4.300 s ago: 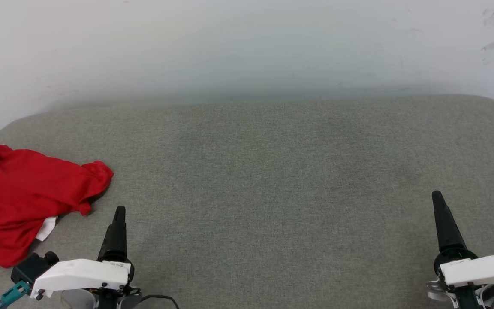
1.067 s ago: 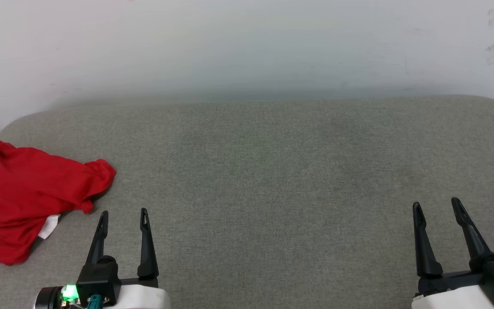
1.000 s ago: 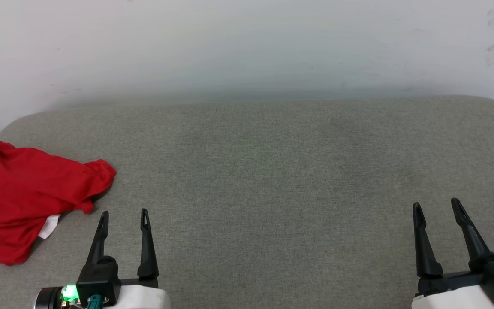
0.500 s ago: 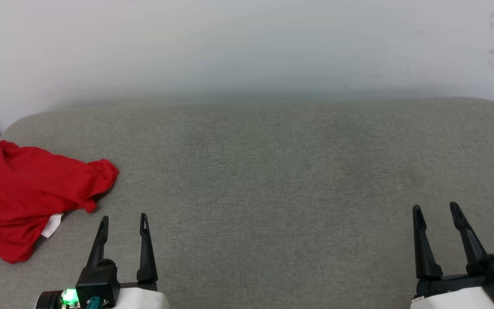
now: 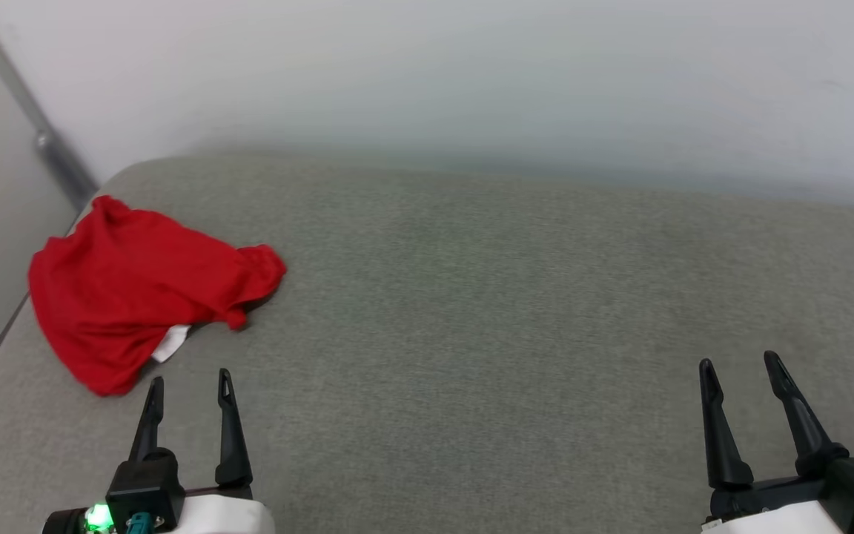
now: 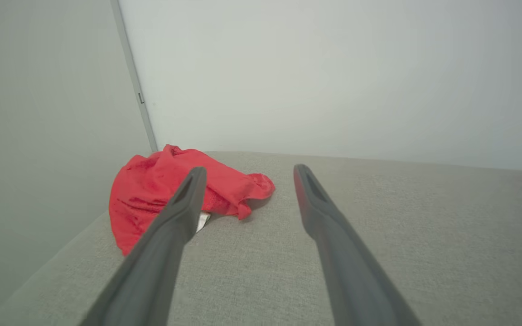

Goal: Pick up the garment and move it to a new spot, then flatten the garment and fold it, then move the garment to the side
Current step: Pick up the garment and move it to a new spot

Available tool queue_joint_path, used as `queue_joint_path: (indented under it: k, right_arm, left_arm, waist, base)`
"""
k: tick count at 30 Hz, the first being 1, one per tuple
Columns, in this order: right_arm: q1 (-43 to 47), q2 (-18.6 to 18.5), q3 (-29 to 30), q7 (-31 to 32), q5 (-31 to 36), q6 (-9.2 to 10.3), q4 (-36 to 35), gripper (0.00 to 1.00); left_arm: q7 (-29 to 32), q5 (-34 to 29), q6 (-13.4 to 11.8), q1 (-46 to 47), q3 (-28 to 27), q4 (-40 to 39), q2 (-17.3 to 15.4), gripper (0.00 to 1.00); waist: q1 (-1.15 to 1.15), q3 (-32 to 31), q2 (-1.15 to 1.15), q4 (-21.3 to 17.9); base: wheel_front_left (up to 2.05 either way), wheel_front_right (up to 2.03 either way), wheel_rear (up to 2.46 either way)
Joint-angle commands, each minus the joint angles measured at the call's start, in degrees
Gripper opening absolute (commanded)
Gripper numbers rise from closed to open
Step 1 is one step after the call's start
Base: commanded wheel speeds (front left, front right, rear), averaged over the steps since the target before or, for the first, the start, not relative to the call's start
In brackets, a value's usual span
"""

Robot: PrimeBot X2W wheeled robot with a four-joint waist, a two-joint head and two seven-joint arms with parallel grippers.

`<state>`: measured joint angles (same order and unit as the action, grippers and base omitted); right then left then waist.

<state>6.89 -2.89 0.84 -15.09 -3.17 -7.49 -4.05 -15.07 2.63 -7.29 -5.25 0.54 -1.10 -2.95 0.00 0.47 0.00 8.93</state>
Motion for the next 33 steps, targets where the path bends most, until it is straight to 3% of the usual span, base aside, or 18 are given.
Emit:
queue_joint_path:
  k: [1,20,28,33]
  right_arm:
    - [0.4,0.0,-0.2,-0.1,0.4,0.0,-0.2,1.0]
    - [0.2,0.0,-0.9,-0.1,2.2,0.0,-0.7,1.0]
    - [-0.3,0.0,-1.2,-0.1,2.6,0.0,-0.6,1.0]
    - [-1.2,0.0,-1.4,-0.1,3.2,0.0,-1.0,1.0]
  left_arm:
    - [-0.2,0.1,-0.1,0.1,-0.3,-0.1,0.1,1.0]
    - [-0.2,3.2,-1.8,-0.1,-2.0,0.5,0.1,1.0]
    - [-0.2,4.0,-1.3,0.5,-3.3,1.1,0.1,1.0]
    - [-0.2,4.3,1.7,5.1,-6.3,2.2,-0.3,1.0]
  waist:
    - [0.0,0.3,0.0,2.3]
    - [0.0,0.9,0.0,16.3]
    - [0.0,1.3,0.0,17.2]
    - [0.0,2.7,0.0,15.7]
  base:
    - [0.0,0.0,0.0]
    - [0.0,0.0,0.0]
    - [0.0,0.0,0.0]
    - [0.0,0.0,0.0]
